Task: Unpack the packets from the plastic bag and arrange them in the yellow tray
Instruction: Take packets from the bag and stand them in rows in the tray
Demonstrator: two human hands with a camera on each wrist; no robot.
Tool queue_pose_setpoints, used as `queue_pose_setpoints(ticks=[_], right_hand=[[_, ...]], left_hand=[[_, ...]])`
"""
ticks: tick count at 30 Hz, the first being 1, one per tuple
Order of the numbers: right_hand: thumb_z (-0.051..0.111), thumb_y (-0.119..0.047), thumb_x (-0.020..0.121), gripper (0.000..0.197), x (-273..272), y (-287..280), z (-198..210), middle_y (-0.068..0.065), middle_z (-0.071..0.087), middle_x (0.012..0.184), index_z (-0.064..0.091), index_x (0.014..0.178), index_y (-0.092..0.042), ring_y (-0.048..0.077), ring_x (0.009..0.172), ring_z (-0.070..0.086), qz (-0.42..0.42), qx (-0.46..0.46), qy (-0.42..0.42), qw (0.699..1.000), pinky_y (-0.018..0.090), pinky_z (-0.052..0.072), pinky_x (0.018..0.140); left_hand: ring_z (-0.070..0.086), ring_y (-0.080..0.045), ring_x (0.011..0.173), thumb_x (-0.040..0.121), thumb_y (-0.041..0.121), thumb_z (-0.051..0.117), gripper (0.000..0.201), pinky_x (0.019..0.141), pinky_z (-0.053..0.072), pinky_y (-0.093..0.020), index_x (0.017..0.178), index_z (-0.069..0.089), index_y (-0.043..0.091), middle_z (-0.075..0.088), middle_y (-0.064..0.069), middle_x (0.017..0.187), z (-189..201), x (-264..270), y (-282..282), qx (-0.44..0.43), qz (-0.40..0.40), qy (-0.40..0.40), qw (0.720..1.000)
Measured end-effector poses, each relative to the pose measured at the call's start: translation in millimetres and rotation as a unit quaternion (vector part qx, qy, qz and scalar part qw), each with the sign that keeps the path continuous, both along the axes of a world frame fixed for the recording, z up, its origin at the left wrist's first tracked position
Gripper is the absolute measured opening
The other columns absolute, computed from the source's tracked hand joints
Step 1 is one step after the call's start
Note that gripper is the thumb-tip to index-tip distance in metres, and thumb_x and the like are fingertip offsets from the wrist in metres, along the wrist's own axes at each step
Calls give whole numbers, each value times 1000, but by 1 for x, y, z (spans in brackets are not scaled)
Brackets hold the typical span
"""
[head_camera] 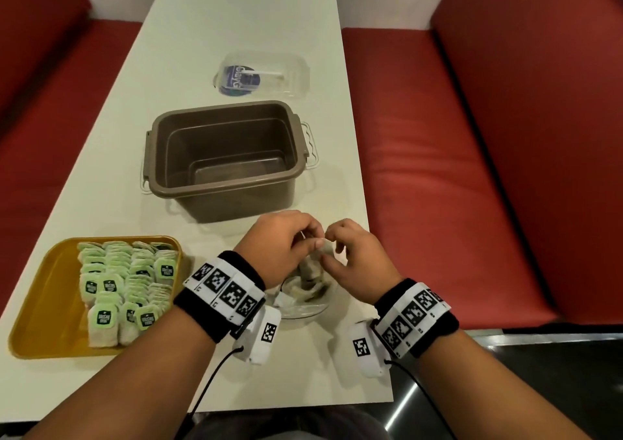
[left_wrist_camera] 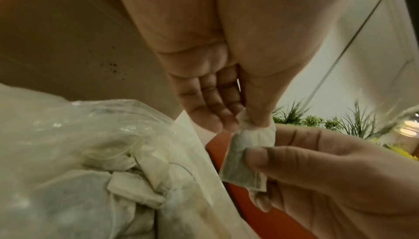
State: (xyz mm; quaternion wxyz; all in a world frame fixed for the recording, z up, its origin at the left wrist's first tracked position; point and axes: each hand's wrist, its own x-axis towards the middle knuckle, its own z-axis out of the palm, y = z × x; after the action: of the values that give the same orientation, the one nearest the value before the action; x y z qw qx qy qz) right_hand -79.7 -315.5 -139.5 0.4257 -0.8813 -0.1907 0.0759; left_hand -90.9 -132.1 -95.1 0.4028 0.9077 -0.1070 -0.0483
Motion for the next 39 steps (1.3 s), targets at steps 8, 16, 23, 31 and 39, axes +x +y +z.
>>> queue_pose_setpoints(ticks=[8, 16, 23, 31, 39], right_hand=[[68, -17, 80, 19, 3, 2, -8, 4, 58, 63, 51, 72, -17, 19, 59, 50, -68, -7, 79, 995, 28, 42, 56], [59, -9, 77, 34, 7, 9, -10, -1, 38, 57, 31, 62, -19, 19, 57, 36, -89, -27, 91, 991, 34, 35, 53], [52, -2, 81, 26, 7, 17, -1, -2, 41, 63, 35, 71, -20, 17, 57, 34, -91, -25, 115, 989, 26, 32, 52], [55, -16, 80, 27, -4, 39, 17, -6, 53, 76, 49, 104, -25, 14, 69, 52, -48, -32, 128, 990, 29, 46, 66], [76, -24, 74, 37, -20, 73, 43, -10, 57, 86, 56, 104, -26, 12, 77, 54, -23, -42, 83, 995, 32, 52, 75]], left_hand=[[65, -12, 88, 89, 26, 65, 17, 88, 52, -30, 103, 72, 31, 72, 7, 96, -37, 15, 7, 138, 39, 107, 984], [62, -19, 98, 79, 21, 67, 31, 88, 51, -32, 109, 66, 31, 65, 5, 105, -37, 20, -7, 221, 0, 145, 964], [59, -11, 77, 85, 28, 70, 6, 80, 51, -27, 91, 70, 27, 63, 10, 81, -14, 19, 8, 173, -7, 104, 979], [64, -19, 93, 90, 40, 62, 19, 85, 51, -31, 106, 69, 32, 72, 4, 94, 8, 11, 37, 243, -12, 79, 967], [59, -14, 78, 86, 30, 65, 12, 75, 48, -27, 93, 59, 37, 62, 9, 80, 35, -4, 74, 164, 12, 62, 984]])
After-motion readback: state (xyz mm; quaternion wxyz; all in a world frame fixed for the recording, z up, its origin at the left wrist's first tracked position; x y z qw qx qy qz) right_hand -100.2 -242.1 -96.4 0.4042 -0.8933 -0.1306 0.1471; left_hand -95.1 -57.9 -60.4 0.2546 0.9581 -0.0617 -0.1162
